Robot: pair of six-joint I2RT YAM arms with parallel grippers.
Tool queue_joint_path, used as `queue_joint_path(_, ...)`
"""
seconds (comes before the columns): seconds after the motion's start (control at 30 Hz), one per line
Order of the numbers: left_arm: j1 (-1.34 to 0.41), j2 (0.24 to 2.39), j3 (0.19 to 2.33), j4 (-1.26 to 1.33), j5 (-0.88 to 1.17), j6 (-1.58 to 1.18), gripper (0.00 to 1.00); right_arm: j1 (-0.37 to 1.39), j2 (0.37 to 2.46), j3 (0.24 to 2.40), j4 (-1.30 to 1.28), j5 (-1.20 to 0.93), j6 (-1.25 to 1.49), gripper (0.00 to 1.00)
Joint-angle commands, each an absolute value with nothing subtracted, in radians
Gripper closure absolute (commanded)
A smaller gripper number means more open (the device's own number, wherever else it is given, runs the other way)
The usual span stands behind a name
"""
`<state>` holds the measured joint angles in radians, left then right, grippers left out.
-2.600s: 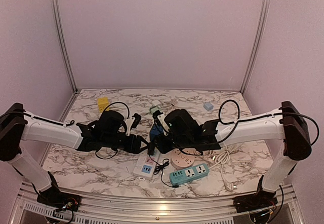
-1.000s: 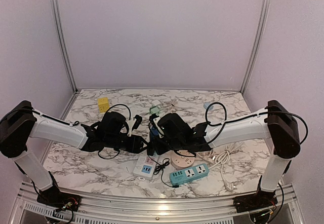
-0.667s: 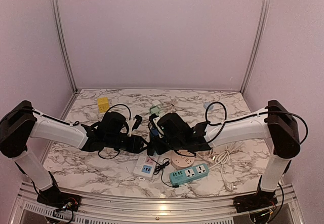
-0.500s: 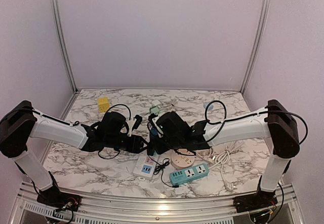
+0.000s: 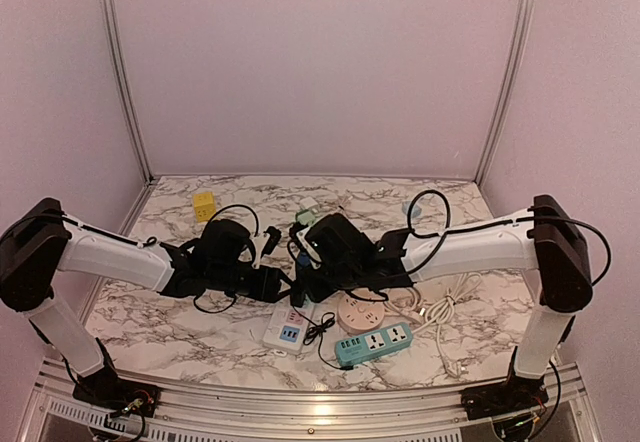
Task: Insert the plug
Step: Press the plug into the socket slot, then adjust the socket at the center of the board.
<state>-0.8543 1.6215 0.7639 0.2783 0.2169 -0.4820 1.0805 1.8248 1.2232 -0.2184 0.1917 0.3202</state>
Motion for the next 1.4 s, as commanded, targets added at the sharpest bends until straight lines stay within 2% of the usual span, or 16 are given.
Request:
queue_joint_path(0.0,-0.849,1.596,0.79,0.226,0.184,-0.459,0.48,1.099,1.777,1.288,-0.232,0.18,0.284,0.55)
queue_joint_path(0.17,-0.848,1.568,0.814,0.202,0.167,-0.446,0.45,1.091,1.724,1.287,-0.254,0.215,0.262,0.49)
queue_joint_path(0.3,-0.847,1.547,0.843,0.174,0.157,-0.43,0.42,1.068,1.659,1.249,-0.254,0.235,0.254,0.4)
queue_joint_path(0.43,-0.847,1.53,0.865,0.152,0.157,-0.418,0.3,1.055,1.589,1.197,-0.242,0.263,0.229,0.29)
queue_joint_path(0.57,-0.847,1.537,0.892,0.115,0.15,-0.397,0.15,1.05,1.54,1.163,-0.264,0.344,0.226,0.03)
queue_joint_path(0.6,-0.848,1.542,0.9,0.105,0.152,-0.393,0.12,1.05,1.53,1.156,-0.267,0.371,0.229,0.02)
queue_joint_path(0.7,-0.85,1.567,0.93,0.064,0.146,-0.382,0.02,1.048,1.499,1.132,-0.274,0.426,0.241,0.02)
queue_joint_path(0.73,-0.851,1.579,0.945,0.044,0.14,-0.375,0.01,1.047,1.488,1.123,-0.275,0.441,0.245,0.02)
queue_joint_path(1.37,-0.947,1.831,1.193,-0.202,0.005,-0.327,0.01,1.017,1.307,0.979,-0.271,0.588,0.295,0.01)
